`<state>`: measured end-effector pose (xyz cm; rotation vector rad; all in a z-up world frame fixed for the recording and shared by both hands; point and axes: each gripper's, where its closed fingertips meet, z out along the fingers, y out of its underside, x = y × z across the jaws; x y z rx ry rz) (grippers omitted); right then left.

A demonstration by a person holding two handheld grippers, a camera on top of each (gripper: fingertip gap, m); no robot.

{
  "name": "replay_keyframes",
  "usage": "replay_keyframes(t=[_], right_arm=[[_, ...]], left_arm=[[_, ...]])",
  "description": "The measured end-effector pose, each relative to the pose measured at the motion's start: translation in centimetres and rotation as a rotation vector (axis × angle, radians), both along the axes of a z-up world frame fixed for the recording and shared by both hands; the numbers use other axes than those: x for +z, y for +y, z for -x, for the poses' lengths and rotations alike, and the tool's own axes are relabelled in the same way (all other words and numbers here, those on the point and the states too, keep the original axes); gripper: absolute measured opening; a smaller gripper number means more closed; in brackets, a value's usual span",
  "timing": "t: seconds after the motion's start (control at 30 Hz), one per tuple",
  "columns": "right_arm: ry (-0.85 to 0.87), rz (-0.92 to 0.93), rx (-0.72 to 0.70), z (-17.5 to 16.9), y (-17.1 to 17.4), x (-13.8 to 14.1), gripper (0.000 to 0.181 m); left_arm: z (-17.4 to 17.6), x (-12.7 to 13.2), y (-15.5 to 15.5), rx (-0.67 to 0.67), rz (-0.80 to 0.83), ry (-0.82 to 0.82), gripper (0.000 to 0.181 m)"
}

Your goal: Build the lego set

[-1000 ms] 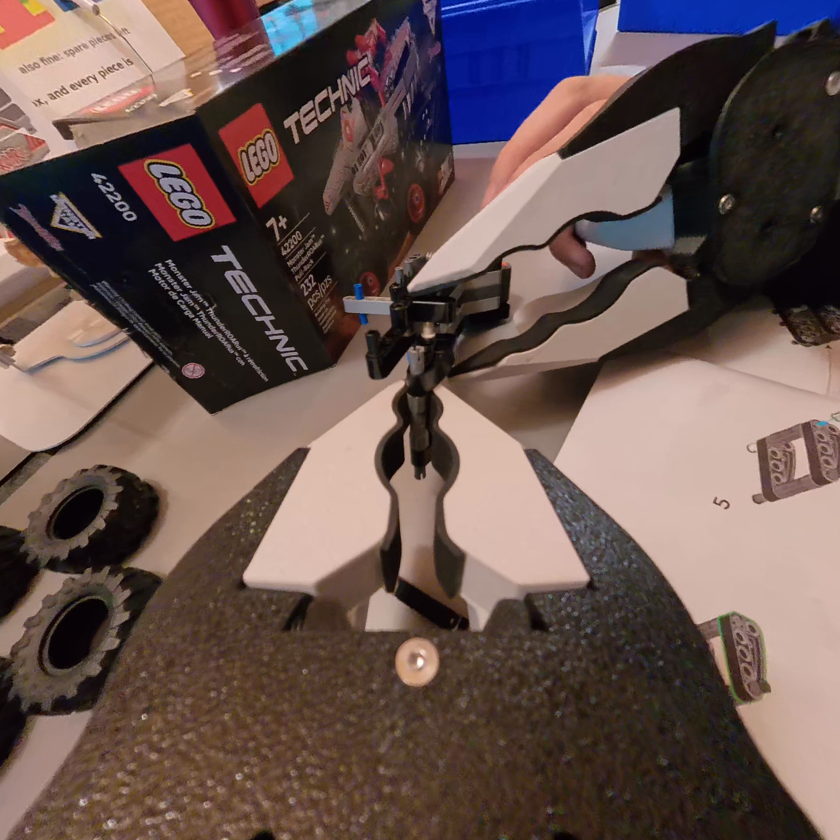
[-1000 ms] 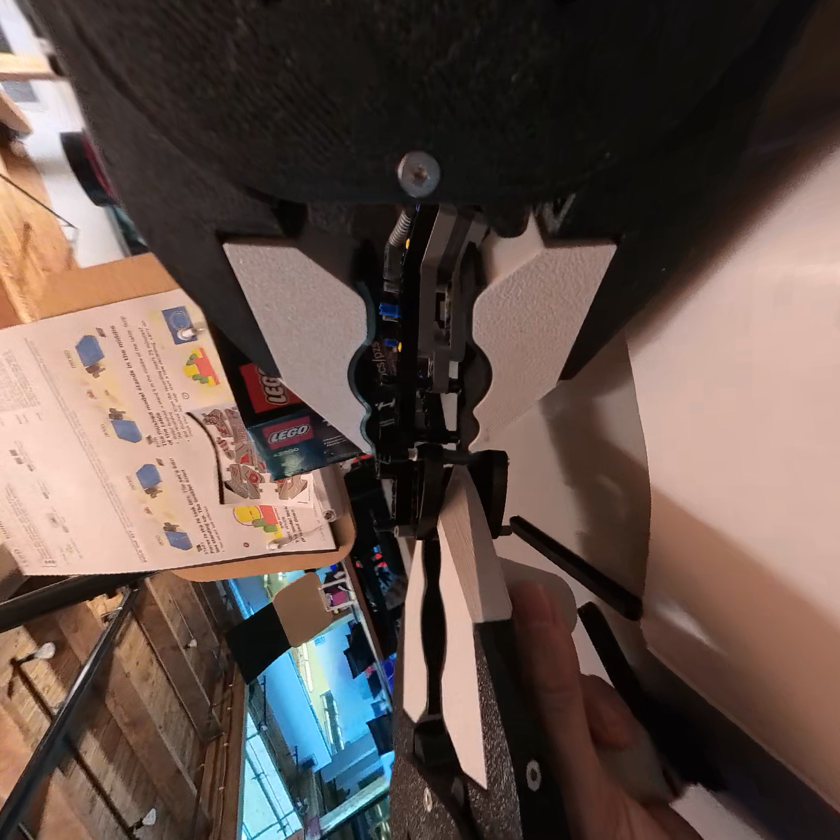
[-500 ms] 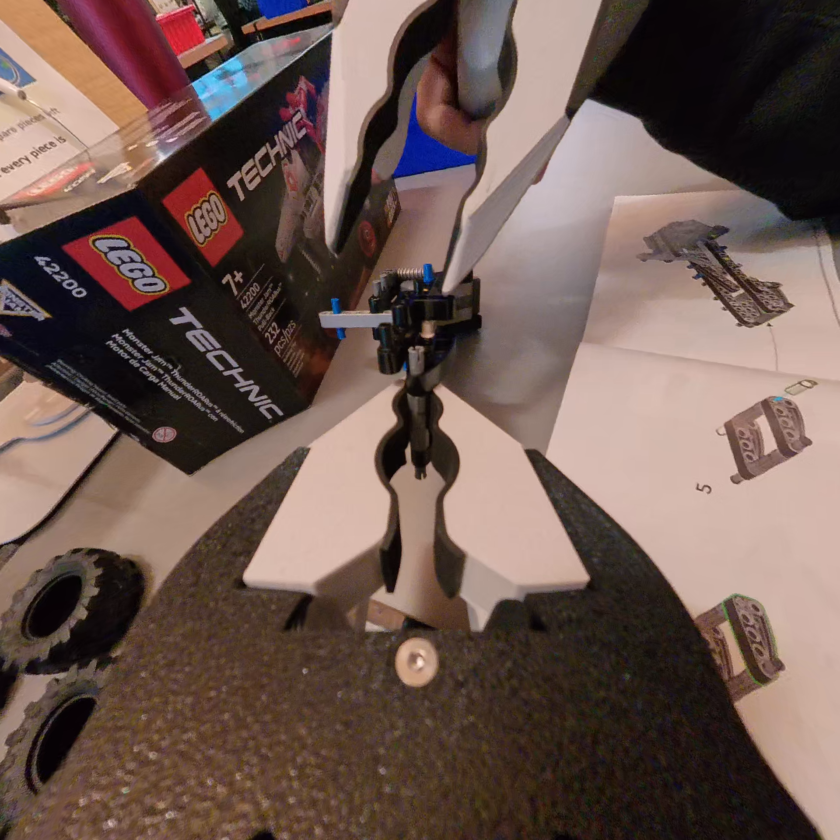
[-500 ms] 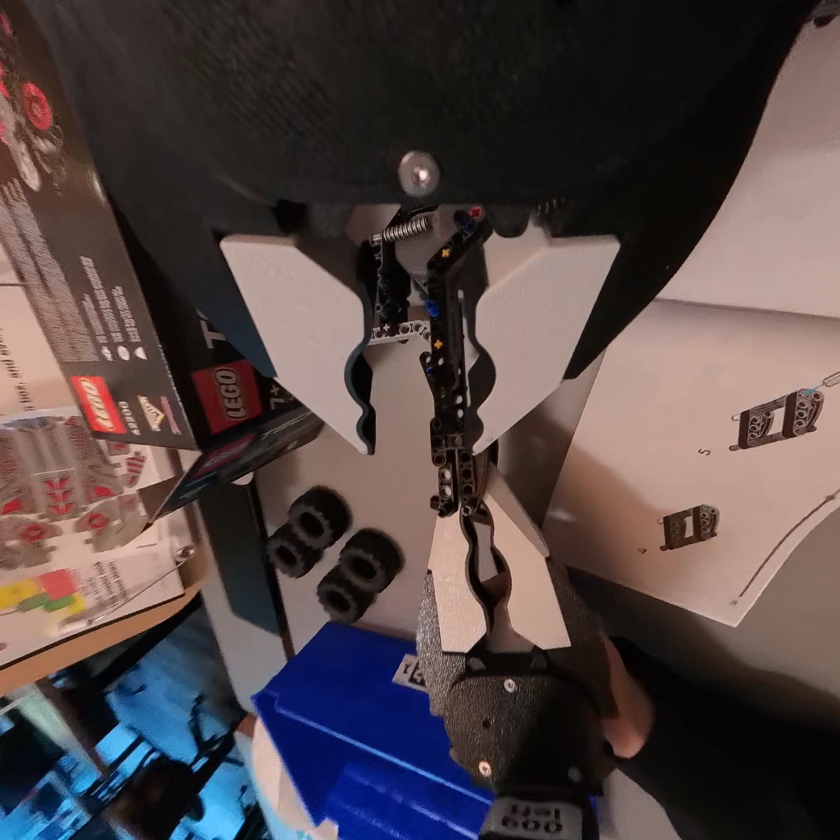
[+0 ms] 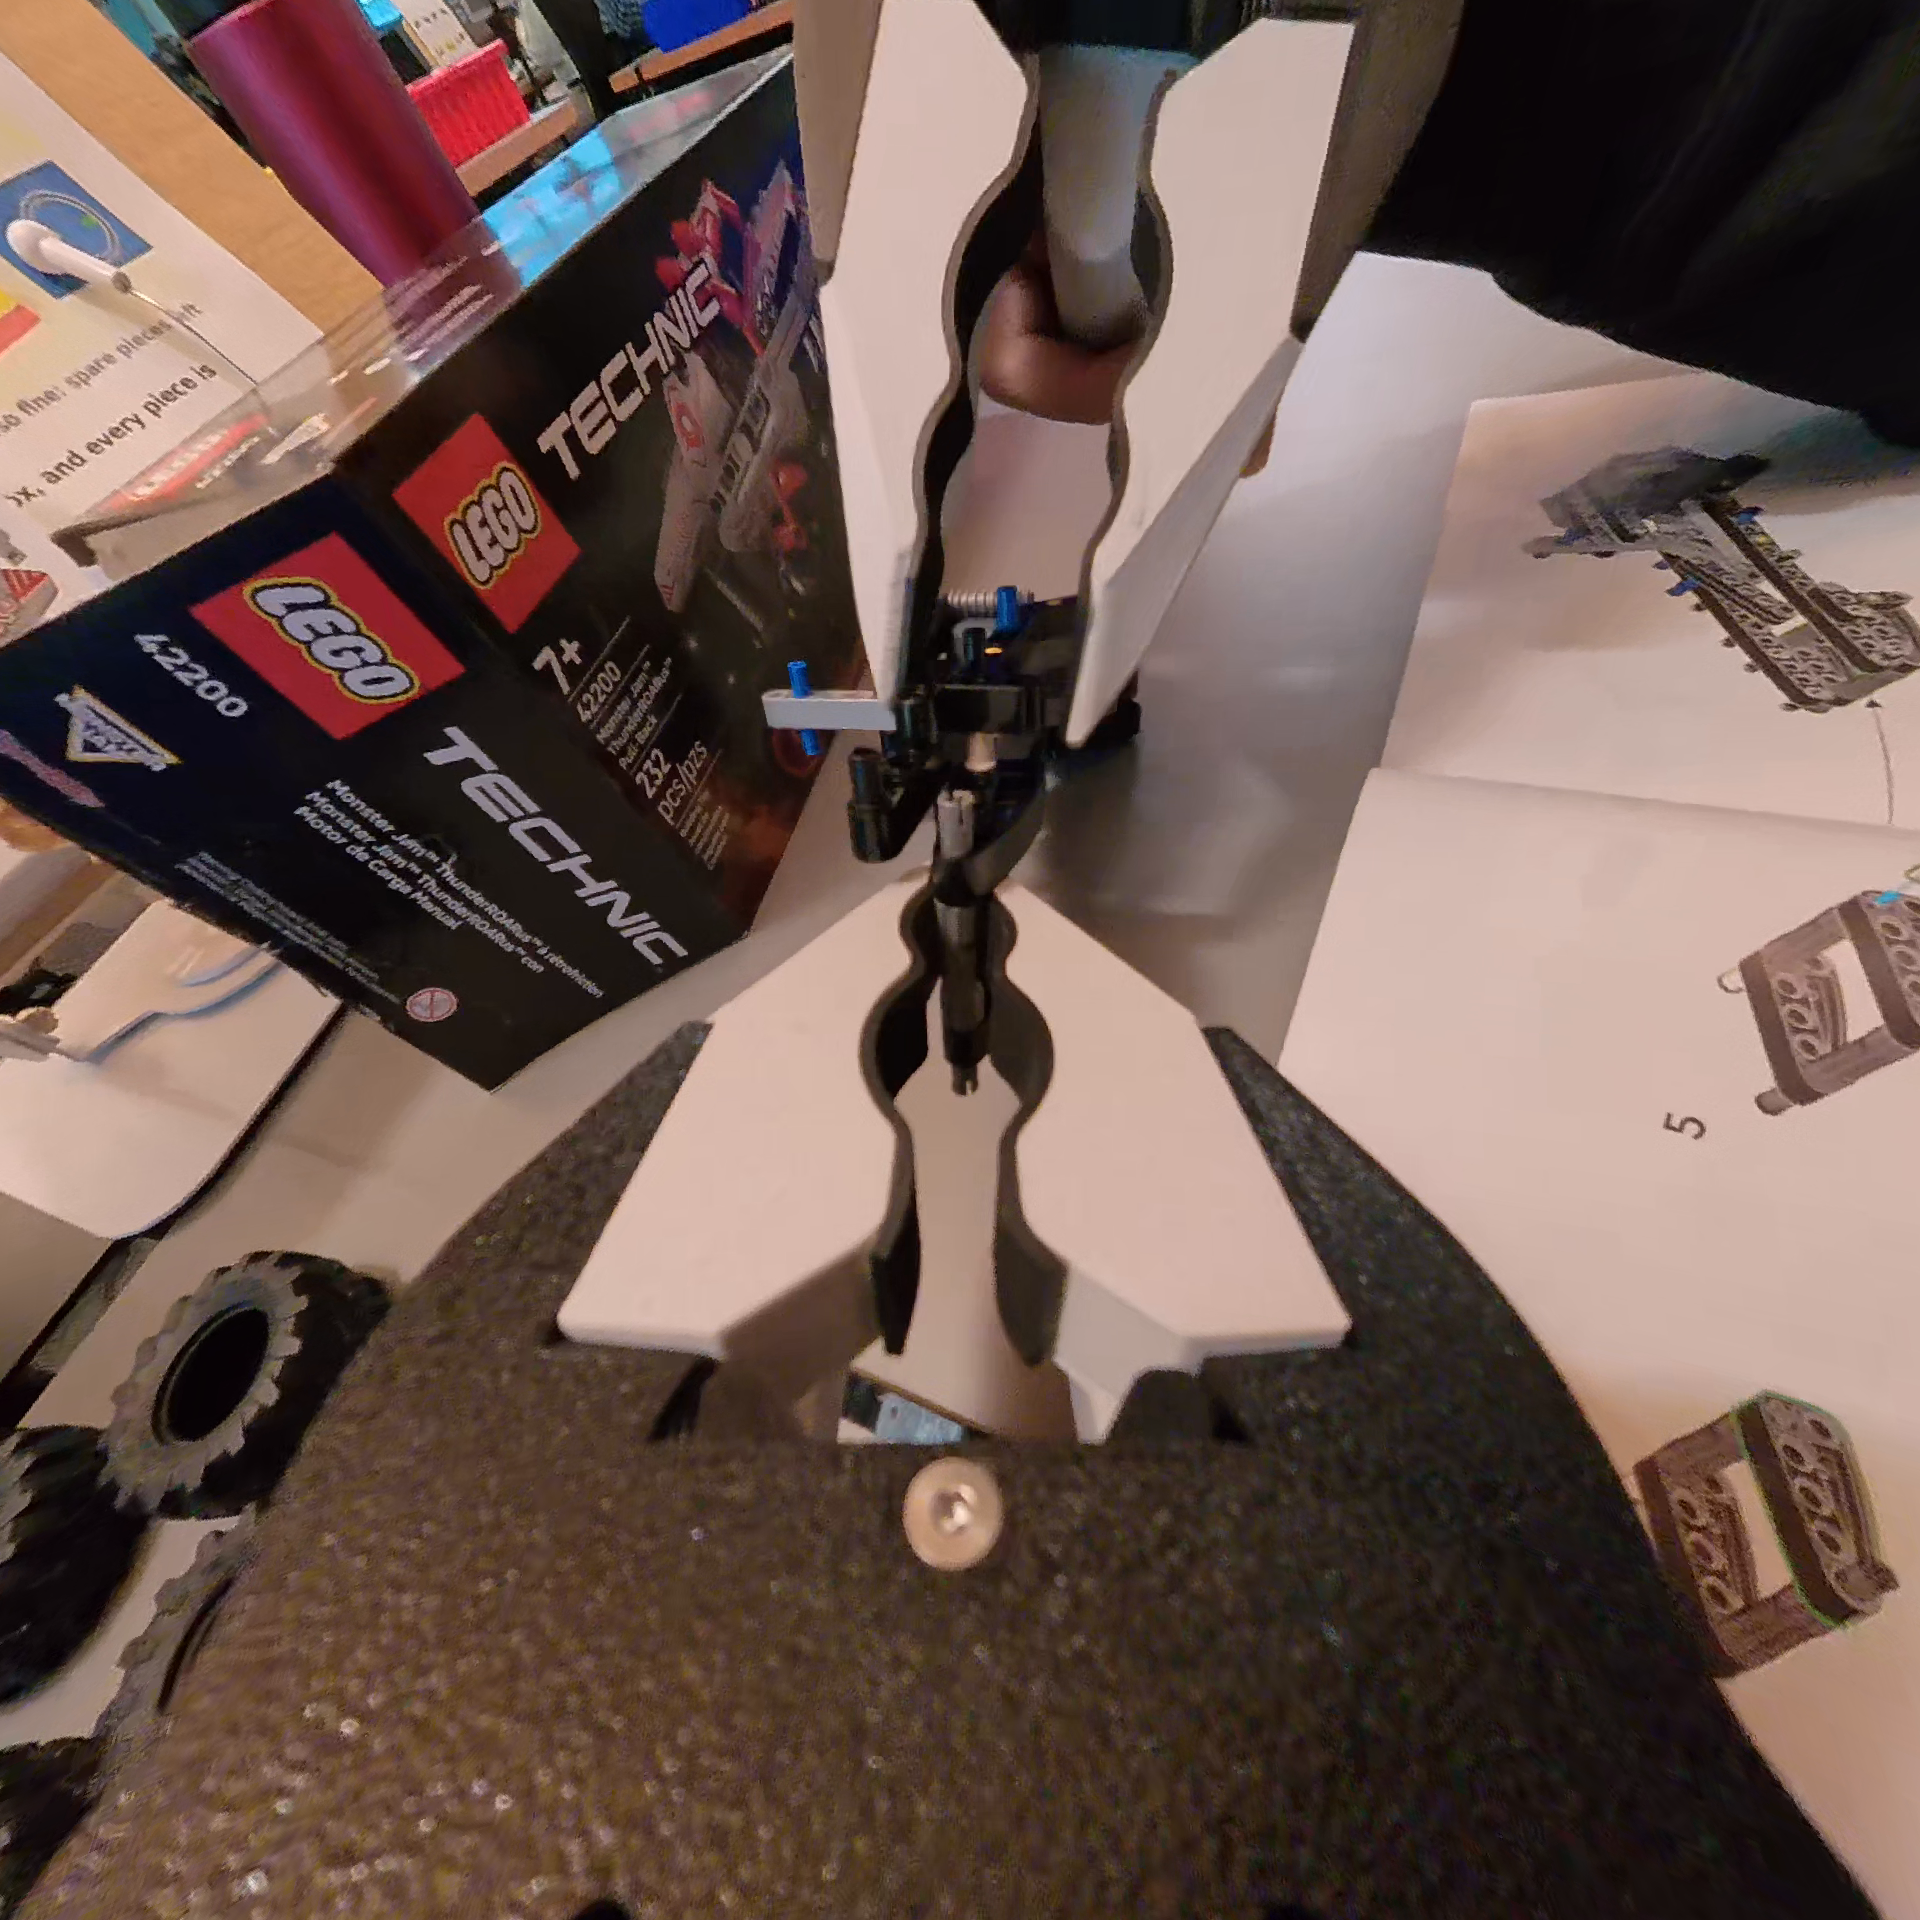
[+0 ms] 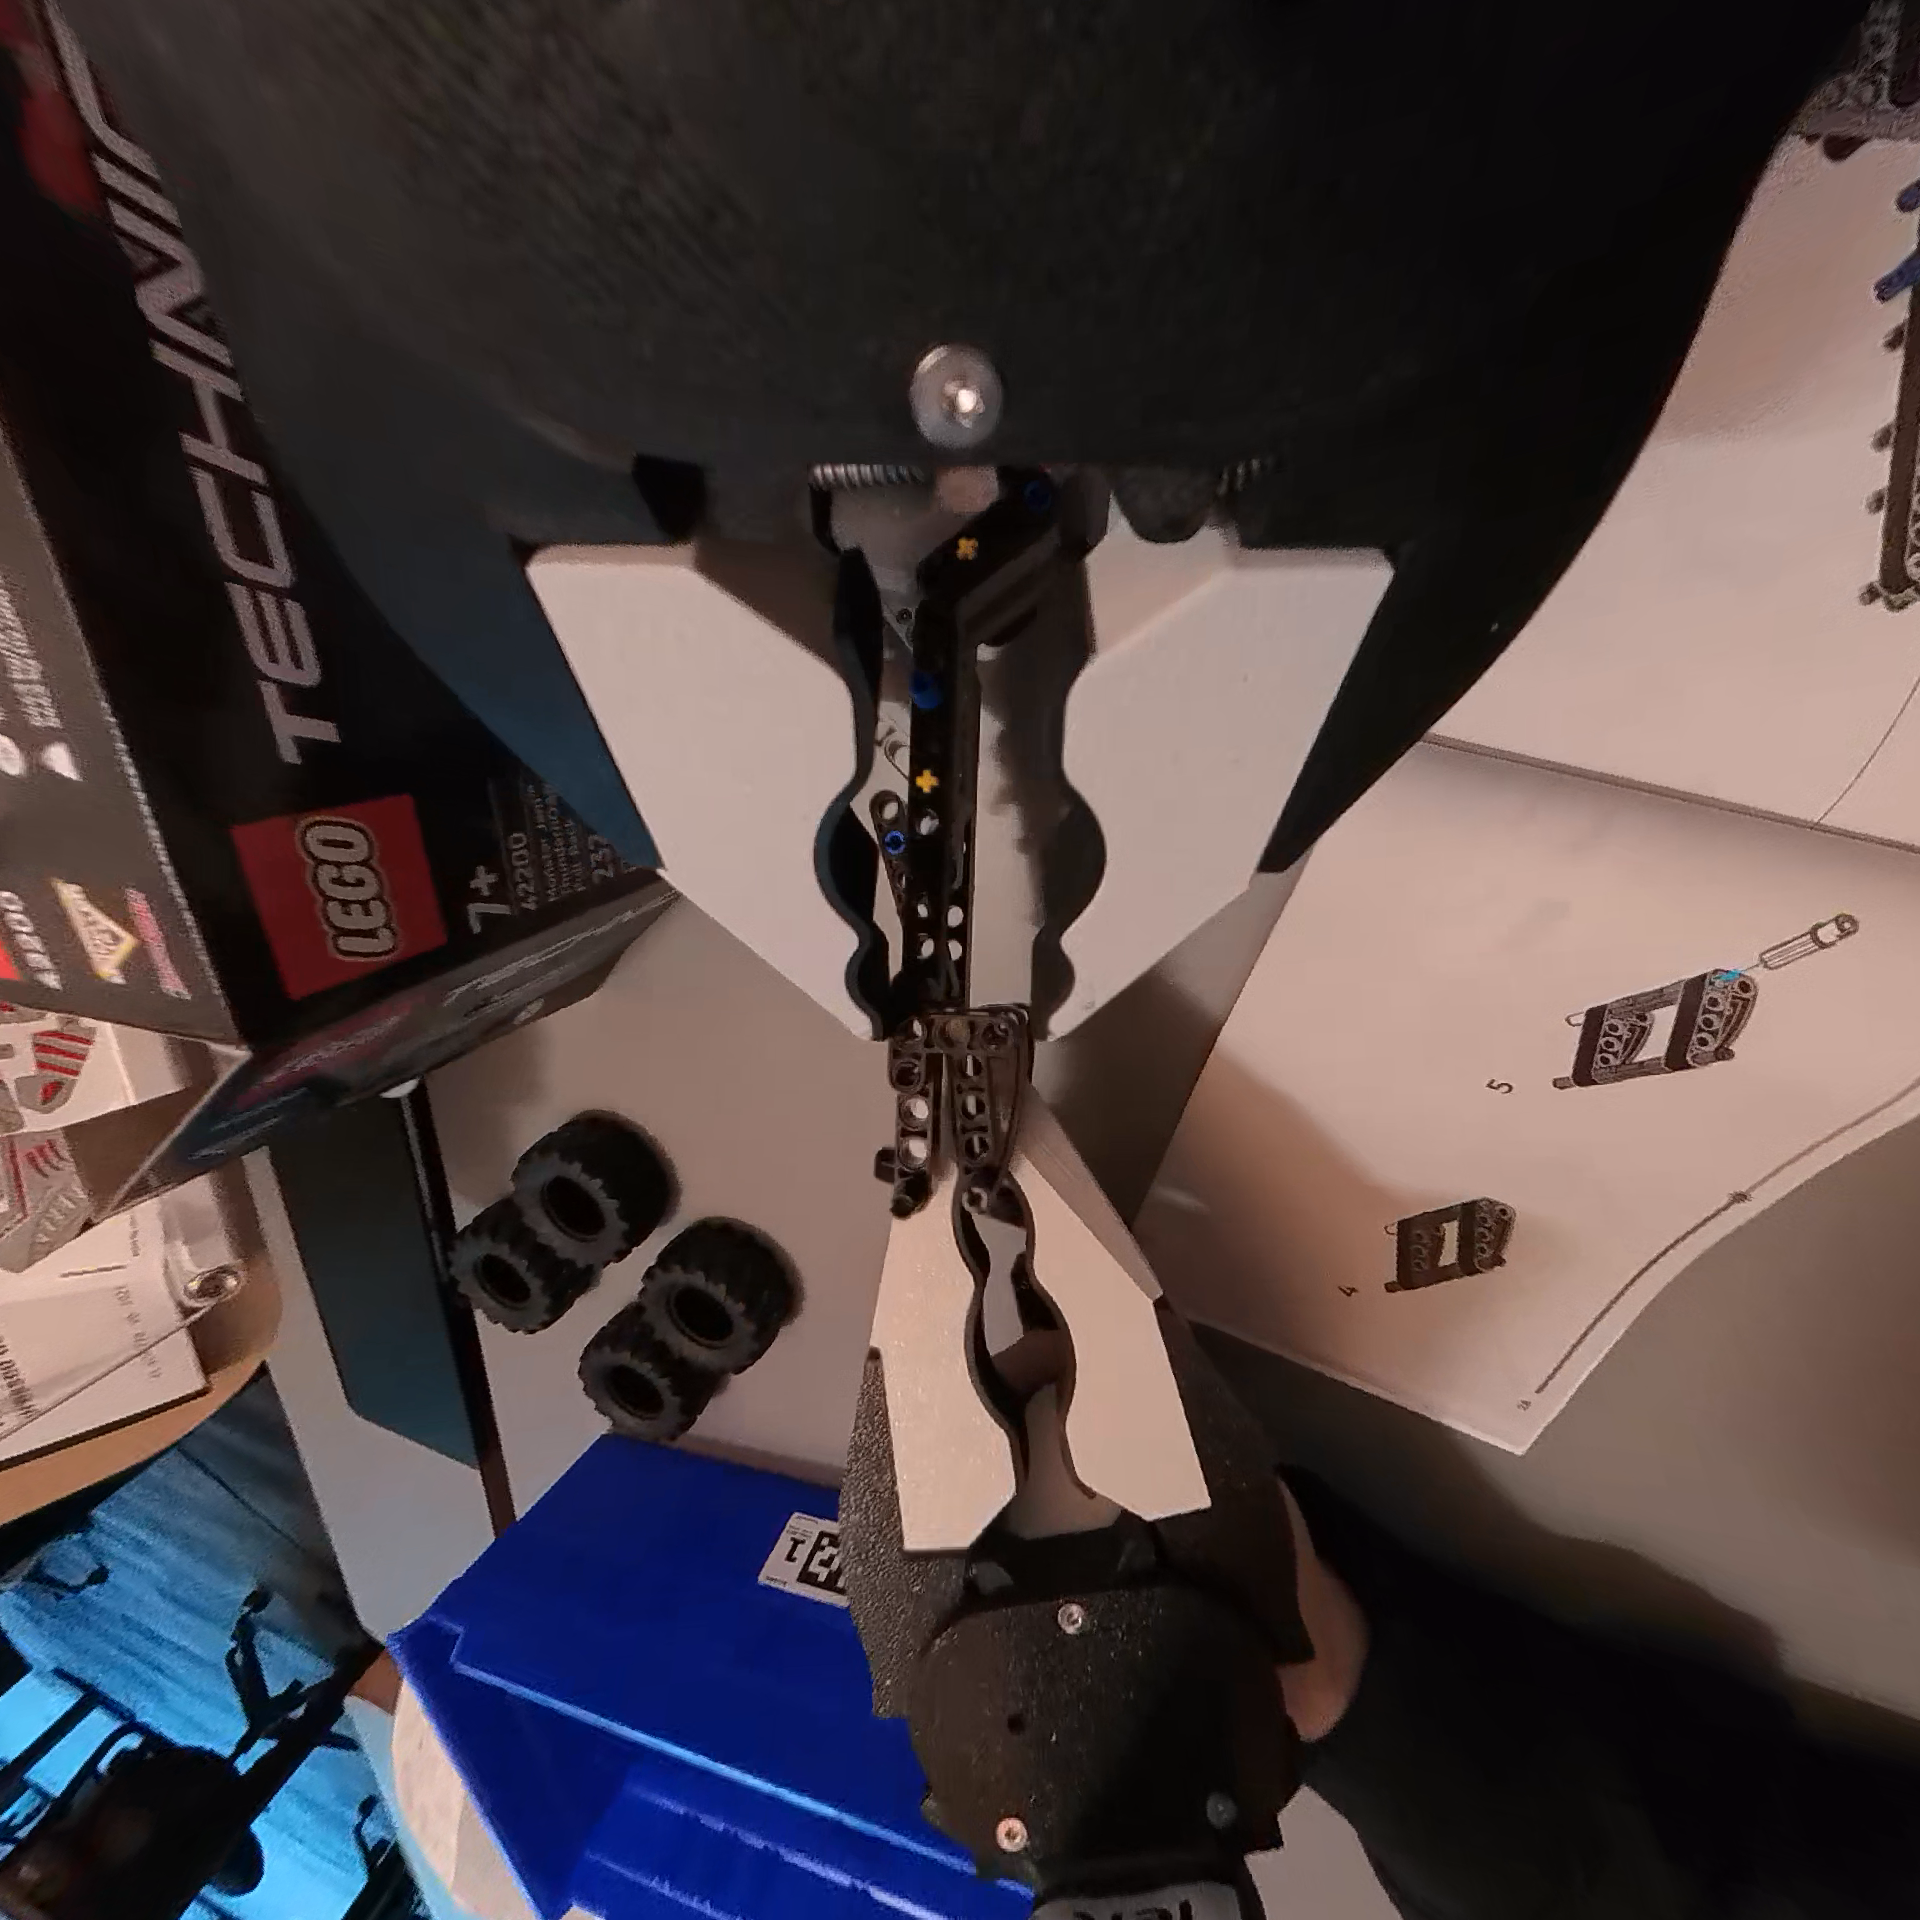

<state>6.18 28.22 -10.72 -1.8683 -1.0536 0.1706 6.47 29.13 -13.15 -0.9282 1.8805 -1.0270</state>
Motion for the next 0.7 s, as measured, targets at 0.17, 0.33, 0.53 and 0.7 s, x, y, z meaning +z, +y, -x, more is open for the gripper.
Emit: replay_keyframes(t=[0.17,0.33,0.53,0.7], right_arm=[[0.003,0.004,0.003,0.1,0.2,-0.4,0.022],[0.053,-0.010,0.032,0.4,0.0,-0.3,0.022],[0.188,0.001,0.069,0.8,-0.8,0.8,0.022],[0.154,-0.010,0.057,0.7,-0.8,0.9,0.022]], left_arm=[[0.1,0.0,-0.1,-0.008,0.009,-0.008,0.001],[0.3,0.2,-0.4,-0.041,0.001,-0.027,0.001],[0.7,1.3,-1.2,-0.071,0.051,-0.003,0.001],[0.7,1.3,-1.4,-0.065,0.086,0.037,0.002]])
